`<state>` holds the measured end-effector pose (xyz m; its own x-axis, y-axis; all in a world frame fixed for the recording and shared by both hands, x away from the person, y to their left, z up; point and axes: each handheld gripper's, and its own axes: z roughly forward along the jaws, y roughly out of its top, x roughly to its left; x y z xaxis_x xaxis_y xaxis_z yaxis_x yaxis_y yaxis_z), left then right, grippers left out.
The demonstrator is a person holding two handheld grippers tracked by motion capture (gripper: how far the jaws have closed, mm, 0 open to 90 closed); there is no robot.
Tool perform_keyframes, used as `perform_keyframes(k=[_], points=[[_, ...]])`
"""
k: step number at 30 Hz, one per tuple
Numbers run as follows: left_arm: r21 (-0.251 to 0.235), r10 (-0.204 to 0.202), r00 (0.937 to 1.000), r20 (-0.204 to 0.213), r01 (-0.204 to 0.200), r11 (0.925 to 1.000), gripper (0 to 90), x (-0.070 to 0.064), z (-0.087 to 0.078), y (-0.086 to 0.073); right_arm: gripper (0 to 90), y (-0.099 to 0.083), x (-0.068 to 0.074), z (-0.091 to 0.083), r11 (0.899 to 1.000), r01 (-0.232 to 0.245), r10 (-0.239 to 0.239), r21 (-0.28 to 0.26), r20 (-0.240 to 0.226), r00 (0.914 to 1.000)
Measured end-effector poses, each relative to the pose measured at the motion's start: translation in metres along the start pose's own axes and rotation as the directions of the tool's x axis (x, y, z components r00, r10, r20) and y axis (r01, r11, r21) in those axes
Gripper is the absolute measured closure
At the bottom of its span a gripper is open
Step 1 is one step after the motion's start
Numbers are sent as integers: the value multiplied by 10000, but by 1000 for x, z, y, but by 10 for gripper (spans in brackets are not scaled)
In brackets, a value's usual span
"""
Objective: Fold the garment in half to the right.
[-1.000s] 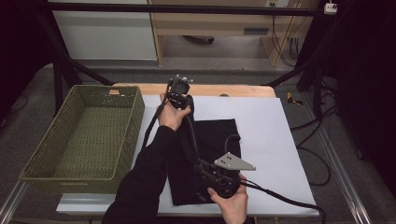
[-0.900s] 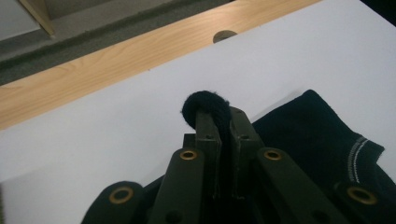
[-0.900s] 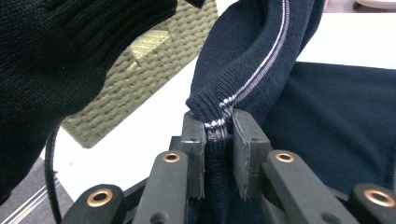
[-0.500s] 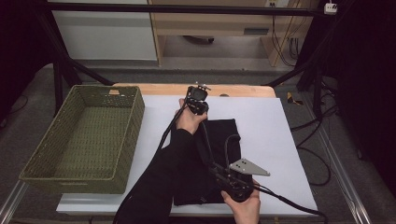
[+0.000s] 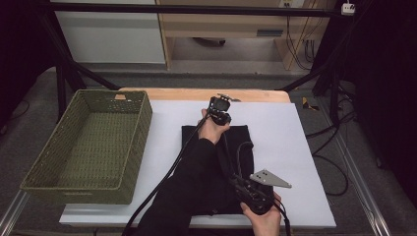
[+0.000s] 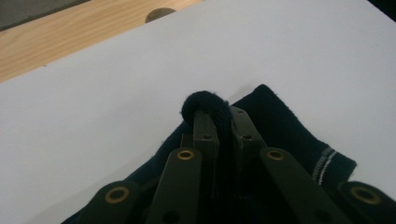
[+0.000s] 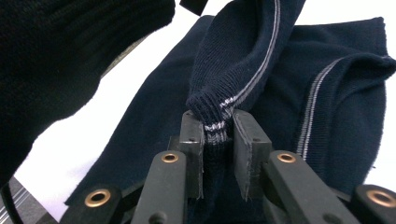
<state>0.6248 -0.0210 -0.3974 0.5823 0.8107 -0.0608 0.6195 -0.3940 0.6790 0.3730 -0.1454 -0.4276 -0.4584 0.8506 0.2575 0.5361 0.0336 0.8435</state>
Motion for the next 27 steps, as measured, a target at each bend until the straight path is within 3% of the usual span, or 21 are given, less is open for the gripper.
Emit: perform_keyframes(k=[4,6,8,10,13,17,18,20,22,27], points=[[-659,-102,9966,817,156,9977,721,-2,8,-4,748,-4,-10,-1,9997,-146,133,199,612,9980],[-1028,85,9934,1146,34,9947,644,-5,9,-5,757,-8,-16,-3,9997,-93,69,244,967,9953],[-1297,145,9909,1339,30,9915,505,-5,5,-6,693,-14,-23,-7,9998,5,-34,213,1369,9906],[-1448,200,9887,1487,17,9895,464,-2,-4,-8,599,-18,-33,-14,10000,50,-56,46,1489,9888],[-1733,392,9891,1419,-142,9848,362,6,-22,-15,503,-15,-44,-21,9998,167,-155,-97,1105,9938],[-2067,250,9885,1491,64,9784,260,16,-40,-27,397,-2,-52,-23,9990,430,-423,-112,498,9979],[-2173,127,9900,1405,183,9759,223,23,-53,-38,369,3,-54,-21,9988,477,-475,-68,299,9984],[-2210,64,9888,1494,271,9749,184,26,-59,-44,344,7,-55,-20,9987,518,-518,-31,152,9985],[-2350,-89,9836,1800,518,9706,150,34,-75,-64,296,17,-58,-13,9975,691,-690,174,-81,9976],[-2454,-25,9850,1723,454,9684,80,44,-96,-96,224,26,-64,-1,9956,794,-788,505,-136,9968]])
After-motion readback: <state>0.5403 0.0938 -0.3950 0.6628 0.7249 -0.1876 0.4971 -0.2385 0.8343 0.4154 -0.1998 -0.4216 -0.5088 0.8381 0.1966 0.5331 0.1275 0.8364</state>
